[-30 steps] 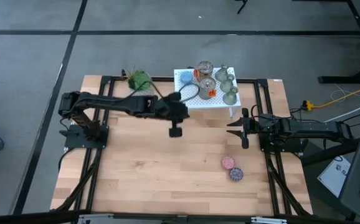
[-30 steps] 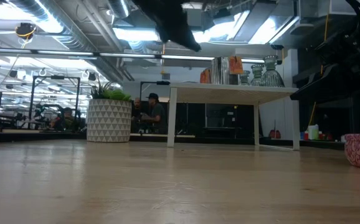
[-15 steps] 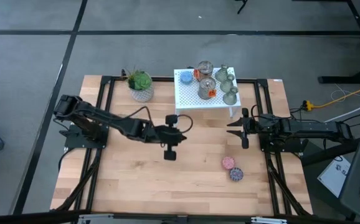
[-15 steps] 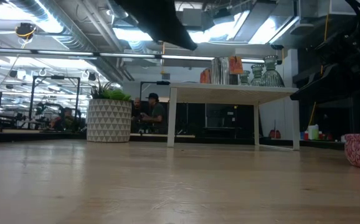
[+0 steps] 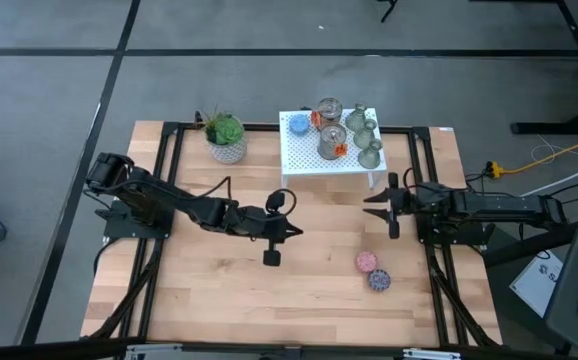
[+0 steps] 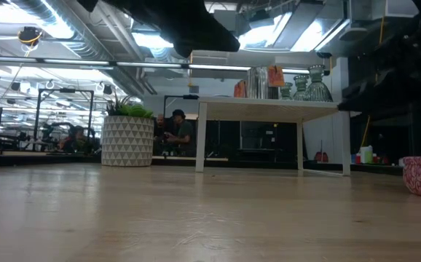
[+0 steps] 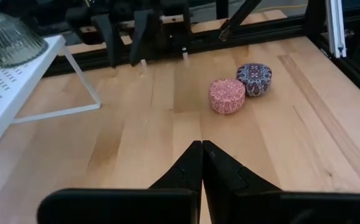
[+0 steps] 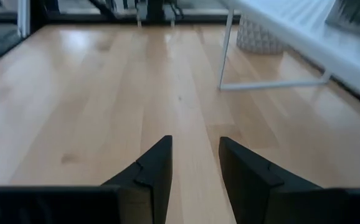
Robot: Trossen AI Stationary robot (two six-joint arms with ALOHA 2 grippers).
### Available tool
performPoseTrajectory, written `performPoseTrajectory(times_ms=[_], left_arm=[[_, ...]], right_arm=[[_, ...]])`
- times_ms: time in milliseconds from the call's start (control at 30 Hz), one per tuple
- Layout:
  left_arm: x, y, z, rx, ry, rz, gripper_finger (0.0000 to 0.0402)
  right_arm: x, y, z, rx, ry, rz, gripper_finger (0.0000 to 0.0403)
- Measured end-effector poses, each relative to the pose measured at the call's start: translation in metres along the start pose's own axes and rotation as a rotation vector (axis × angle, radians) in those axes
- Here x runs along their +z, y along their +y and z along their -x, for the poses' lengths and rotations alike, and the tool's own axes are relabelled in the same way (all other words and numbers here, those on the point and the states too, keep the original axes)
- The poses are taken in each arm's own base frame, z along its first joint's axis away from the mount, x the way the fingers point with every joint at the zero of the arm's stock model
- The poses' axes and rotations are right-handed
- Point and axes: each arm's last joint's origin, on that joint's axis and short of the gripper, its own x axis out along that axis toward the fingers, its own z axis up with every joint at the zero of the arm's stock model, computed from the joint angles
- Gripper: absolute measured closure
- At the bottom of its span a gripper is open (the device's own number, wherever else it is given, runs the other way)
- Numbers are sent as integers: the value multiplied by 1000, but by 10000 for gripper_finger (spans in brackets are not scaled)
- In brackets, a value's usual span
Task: Pick & Place candle stick holders
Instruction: Adjust the scented candles on the table
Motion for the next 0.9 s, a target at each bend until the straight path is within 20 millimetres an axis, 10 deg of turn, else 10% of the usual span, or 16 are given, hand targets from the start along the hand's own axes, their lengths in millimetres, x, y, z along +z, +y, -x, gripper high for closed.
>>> performPoseTrajectory(times_ms=[533, 900], left_arm=[[-1, 19, -4, 58, 5, 51, 399], [-1, 19, -4, 53, 7, 47, 399]], right_arm=[[32, 6, 6, 220, -274, -116, 268], [66, 13, 9, 290, 133, -27, 268]])
